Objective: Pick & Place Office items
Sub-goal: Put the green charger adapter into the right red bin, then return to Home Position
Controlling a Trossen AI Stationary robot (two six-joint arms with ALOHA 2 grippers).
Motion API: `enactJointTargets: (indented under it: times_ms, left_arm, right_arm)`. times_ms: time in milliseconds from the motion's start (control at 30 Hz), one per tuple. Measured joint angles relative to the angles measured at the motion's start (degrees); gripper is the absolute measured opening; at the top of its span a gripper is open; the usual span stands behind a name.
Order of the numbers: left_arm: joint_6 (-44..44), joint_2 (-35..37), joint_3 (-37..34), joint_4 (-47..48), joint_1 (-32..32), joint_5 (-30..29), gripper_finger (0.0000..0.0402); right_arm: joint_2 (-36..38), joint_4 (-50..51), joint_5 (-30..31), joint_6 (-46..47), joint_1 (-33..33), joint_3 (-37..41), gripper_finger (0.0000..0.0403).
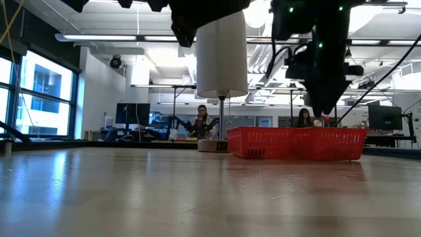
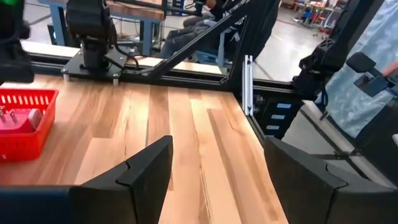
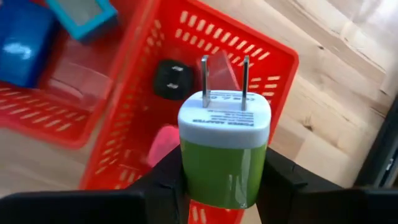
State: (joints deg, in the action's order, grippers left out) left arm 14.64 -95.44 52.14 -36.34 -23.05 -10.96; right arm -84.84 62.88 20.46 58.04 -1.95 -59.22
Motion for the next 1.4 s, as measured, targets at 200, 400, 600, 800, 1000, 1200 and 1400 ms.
enactJointTargets:
  times_ms: [200,400,600,800,1000,1200,1400]
  left_arm:
    - [0.0,0.0,0.0,1.3,0.0,0.3,0.0246]
    - [0.0,0.0,0.0,1.5,-0.1,1.2,0.0246]
    - [0.0,0.0,0.0,1.7,-0.2,1.2,0.0246]
    - [0.0,0.0,0.0,1.7,-0.2,1.2,0.0246]
    - [0.0,0.0,0.0,1.6,0.1,1.2,0.0246]
    - [0.2,0.9,0.0,1.5,0.6,1.4,0.0246]
    - [-5.8,1.3,0.0,0.6,0.5,3.3,0.0246]
  right_arm:
    - [-4.8,-0.8,-2.8,-3.9,-2.8,0.0,0.0119]
    - [-9.1,-1.7,-6.2,-5.6,-3.9,0.0,0.0119]
    - [-11.2,-2.2,-5.9,-8.2,-3.8,-0.1,0.0171]
    - [-10.3,-2.3,-5.4,-8.4,-3.5,0.0,0.0238]
    - [-8.2,-0.7,-6.3,-8.4,-3.3,0.0,0.0248]
    - [-2.8,2.3,-6.1,-8.8,-1.3,0.0,0.0242]
    - [4.0,4.8,-5.4,-8.8,4.1,0.0,0.0242]
